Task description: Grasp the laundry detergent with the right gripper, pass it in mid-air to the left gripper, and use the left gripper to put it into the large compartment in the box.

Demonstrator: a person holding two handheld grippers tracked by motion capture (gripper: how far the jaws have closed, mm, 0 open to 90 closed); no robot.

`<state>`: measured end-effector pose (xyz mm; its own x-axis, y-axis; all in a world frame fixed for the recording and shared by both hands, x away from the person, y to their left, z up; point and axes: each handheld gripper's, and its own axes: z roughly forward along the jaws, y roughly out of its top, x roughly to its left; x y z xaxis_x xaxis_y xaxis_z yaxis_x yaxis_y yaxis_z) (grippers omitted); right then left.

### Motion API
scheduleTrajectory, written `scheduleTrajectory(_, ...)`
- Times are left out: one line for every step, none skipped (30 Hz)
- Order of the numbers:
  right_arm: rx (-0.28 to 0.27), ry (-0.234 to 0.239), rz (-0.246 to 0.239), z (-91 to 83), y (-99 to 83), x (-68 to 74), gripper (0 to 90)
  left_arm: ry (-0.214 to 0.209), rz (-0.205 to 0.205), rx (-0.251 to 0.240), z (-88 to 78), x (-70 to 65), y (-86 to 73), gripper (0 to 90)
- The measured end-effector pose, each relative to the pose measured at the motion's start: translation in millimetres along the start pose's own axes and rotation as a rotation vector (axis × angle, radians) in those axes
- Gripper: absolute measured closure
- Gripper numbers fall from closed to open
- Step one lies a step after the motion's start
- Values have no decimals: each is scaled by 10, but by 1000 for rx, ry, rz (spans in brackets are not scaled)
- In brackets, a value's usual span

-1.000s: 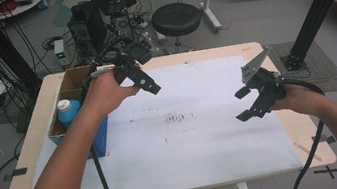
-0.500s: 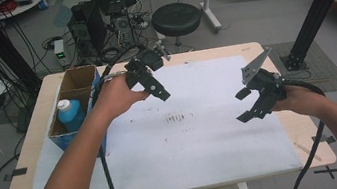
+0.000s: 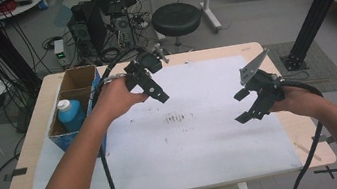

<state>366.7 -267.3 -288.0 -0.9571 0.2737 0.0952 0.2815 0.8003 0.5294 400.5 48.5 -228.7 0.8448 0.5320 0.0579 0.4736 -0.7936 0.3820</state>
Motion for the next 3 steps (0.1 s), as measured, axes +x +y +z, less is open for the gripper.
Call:
scheduleTrajectory(-1,-1,1,-1,0,0,160,-1,0,-2,0,4,-2,187)
scheduleTrajectory(-1,0,1,-3,0,-2,160,-2,0,-4,2,8,-4,187)
scheduleTrajectory(-1,0,1,-4,0,-4,160,-2,-2,-6,4,11,-5,187)
